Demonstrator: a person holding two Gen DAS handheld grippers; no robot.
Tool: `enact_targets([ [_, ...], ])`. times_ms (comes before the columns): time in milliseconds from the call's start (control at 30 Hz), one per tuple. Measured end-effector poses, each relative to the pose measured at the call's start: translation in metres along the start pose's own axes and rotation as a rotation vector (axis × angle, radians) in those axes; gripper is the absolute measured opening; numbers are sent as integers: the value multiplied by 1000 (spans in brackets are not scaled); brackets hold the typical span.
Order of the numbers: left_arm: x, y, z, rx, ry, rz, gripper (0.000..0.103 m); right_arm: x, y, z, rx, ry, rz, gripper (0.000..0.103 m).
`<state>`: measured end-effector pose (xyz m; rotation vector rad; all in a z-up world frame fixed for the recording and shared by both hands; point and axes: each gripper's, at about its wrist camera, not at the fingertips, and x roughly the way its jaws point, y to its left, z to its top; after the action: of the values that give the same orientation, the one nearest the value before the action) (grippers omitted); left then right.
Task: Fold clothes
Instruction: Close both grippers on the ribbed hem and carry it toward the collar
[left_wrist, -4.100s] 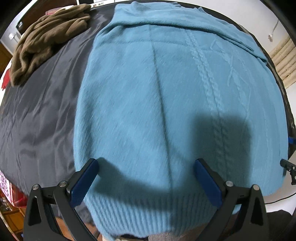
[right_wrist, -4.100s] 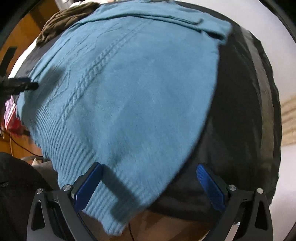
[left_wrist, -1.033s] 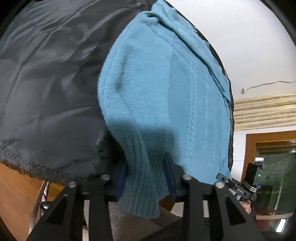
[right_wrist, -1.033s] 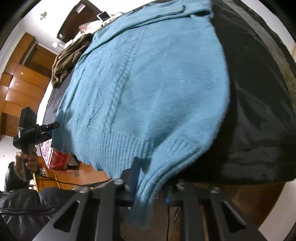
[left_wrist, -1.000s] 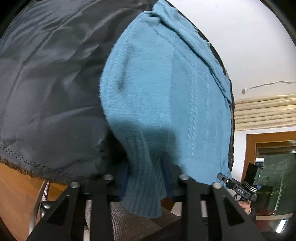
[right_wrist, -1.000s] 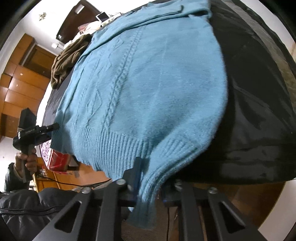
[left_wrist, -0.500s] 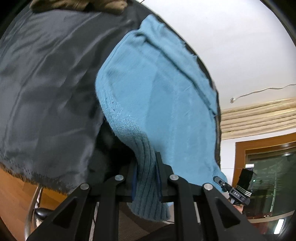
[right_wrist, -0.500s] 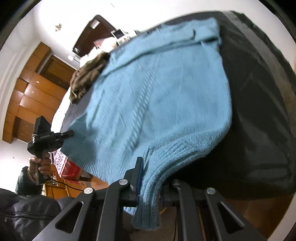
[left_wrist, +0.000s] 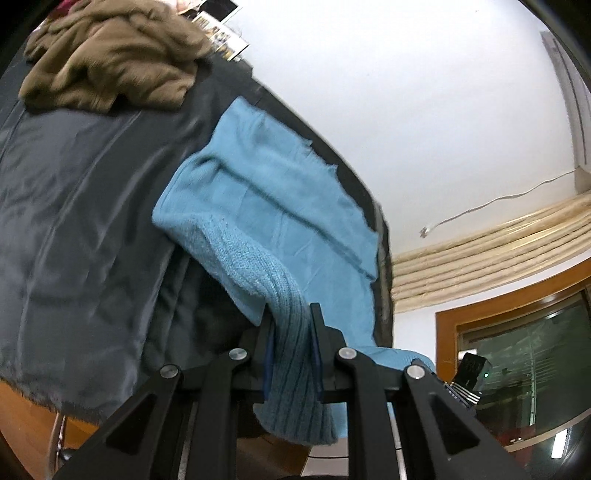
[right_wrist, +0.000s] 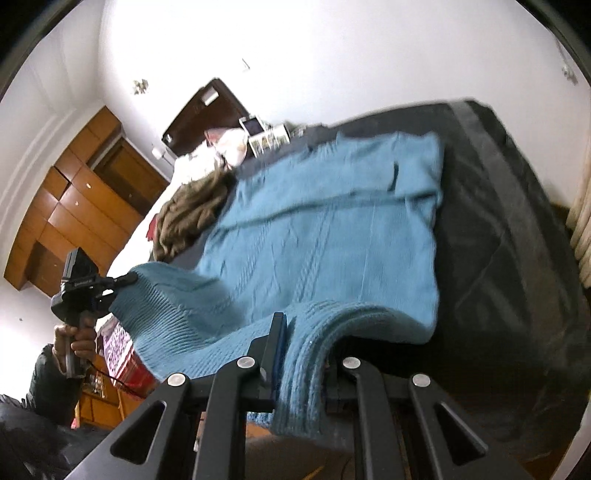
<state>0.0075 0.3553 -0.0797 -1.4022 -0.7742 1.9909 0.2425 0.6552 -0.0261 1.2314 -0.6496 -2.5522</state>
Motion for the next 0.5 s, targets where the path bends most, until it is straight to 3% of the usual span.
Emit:
enact_targets([
  [200, -4, -25, 44, 35, -34, -45, 18, -11, 6, 41, -26, -78, -42, 15],
  [500, 24, -47, 126, 75, -35, -97, 18, -10, 1, 110, 3, -176, -139, 15],
])
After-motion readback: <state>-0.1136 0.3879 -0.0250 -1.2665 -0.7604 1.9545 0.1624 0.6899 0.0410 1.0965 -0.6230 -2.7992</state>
